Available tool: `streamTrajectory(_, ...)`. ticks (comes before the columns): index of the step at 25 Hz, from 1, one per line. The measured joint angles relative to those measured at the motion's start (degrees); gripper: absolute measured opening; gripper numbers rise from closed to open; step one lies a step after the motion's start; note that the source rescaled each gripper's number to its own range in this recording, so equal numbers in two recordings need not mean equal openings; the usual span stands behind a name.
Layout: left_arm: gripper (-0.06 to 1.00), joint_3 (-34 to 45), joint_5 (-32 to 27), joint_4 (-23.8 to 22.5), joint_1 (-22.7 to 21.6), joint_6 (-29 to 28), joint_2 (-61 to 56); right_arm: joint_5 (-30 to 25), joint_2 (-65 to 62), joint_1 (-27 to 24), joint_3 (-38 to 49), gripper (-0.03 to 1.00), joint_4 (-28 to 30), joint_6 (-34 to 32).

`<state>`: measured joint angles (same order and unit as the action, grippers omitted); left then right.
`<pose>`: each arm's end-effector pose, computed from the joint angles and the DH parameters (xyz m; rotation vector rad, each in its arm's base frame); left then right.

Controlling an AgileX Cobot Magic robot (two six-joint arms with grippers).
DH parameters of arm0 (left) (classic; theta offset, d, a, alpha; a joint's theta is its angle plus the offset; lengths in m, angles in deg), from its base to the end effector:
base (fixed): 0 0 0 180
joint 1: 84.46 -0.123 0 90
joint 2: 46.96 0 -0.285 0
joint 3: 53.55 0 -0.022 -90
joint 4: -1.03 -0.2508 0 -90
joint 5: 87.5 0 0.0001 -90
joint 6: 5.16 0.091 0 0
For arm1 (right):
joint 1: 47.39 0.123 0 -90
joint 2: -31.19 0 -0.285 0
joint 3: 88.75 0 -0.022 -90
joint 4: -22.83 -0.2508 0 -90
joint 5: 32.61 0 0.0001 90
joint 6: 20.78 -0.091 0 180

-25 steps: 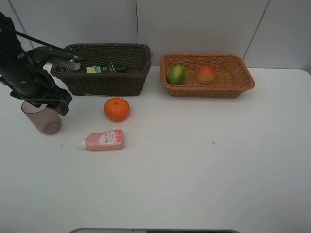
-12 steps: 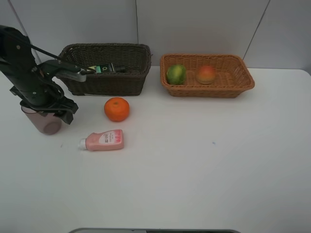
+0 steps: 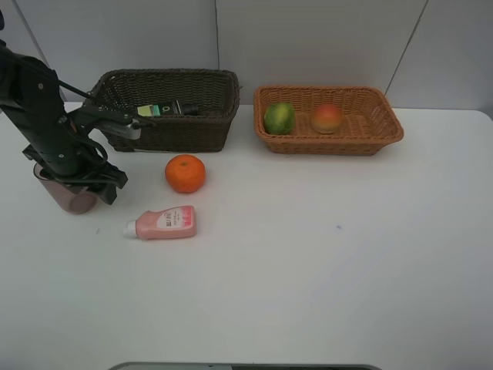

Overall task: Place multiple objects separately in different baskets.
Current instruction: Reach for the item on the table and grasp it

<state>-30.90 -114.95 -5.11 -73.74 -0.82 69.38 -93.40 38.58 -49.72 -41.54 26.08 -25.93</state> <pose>0.3241 -0.0568 0.1153 0.5082 2.8566 0.0688 -0.0090 -0.0041 0.2839 0.1349 2.0083 -0.0361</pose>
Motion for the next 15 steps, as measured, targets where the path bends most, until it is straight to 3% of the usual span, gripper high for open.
streamTrajectory(3,0.07,0.0,-0.1,0.0,0.0,0.0,0.0,0.0,0.0,0.0,0.0,0.47,0.0,0.0)
streamTrajectory(15,0.05,-0.2,0.1,0.5,0.0,0.0,0.0,0.0,0.0,0.0,0.0,0.47,0.0,0.0)
